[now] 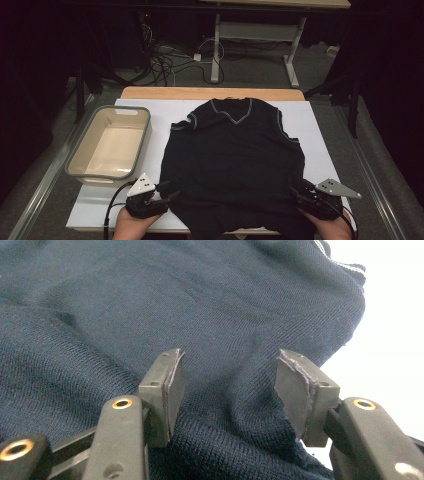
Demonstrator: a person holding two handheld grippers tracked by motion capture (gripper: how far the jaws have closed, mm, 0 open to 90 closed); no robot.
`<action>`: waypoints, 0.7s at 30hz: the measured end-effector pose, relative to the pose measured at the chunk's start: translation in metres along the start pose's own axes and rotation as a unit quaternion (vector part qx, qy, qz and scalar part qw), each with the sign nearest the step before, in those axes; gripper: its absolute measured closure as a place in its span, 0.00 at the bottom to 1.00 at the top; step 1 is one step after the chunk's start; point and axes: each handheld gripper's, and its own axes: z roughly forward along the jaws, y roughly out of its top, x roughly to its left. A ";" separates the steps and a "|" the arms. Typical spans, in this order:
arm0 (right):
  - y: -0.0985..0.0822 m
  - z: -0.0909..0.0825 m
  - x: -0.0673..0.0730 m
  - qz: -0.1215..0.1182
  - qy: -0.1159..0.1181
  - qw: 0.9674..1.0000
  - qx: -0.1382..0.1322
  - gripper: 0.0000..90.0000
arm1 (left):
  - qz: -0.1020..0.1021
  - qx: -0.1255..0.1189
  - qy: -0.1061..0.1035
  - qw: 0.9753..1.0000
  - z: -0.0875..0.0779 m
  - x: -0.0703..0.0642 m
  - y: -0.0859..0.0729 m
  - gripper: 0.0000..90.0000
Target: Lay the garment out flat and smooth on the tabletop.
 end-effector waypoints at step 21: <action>-0.008 -0.015 0.007 -0.014 0.001 1.000 -0.013 0.51 | 0.094 0.070 -0.004 0.993 0.036 -0.061 -0.007 0.50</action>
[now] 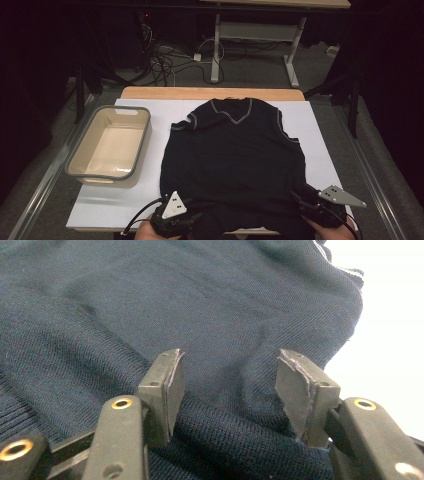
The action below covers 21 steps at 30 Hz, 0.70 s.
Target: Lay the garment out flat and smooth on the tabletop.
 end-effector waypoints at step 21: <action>0.016 0.010 0.003 -0.010 0.012 1.000 -0.018 0.51 | -0.011 -0.023 0.020 0.999 -0.042 0.010 -0.029 0.91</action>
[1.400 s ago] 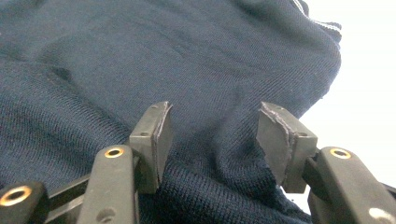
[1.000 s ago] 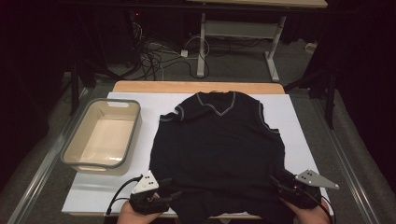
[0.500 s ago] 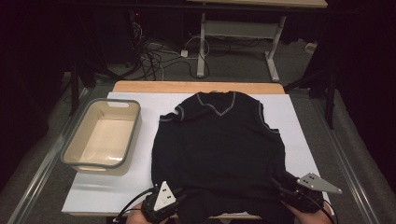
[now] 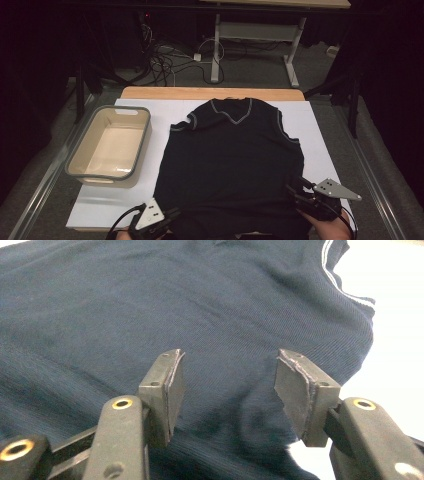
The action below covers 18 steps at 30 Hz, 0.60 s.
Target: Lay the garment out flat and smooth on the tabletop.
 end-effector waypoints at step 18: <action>-0.010 0.000 0.010 0.019 0.030 0.999 0.028 0.47 | -0.042 -0.042 -0.023 0.998 -0.028 0.025 -0.016 0.64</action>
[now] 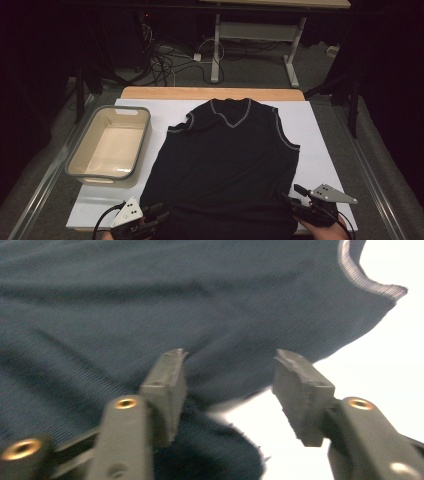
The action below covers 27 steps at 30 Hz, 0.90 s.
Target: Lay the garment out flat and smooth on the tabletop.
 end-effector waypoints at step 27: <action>-0.049 -0.065 -0.016 0.030 -0.081 0.996 0.012 0.64 | -0.013 0.020 0.062 0.998 0.039 0.023 0.033 0.42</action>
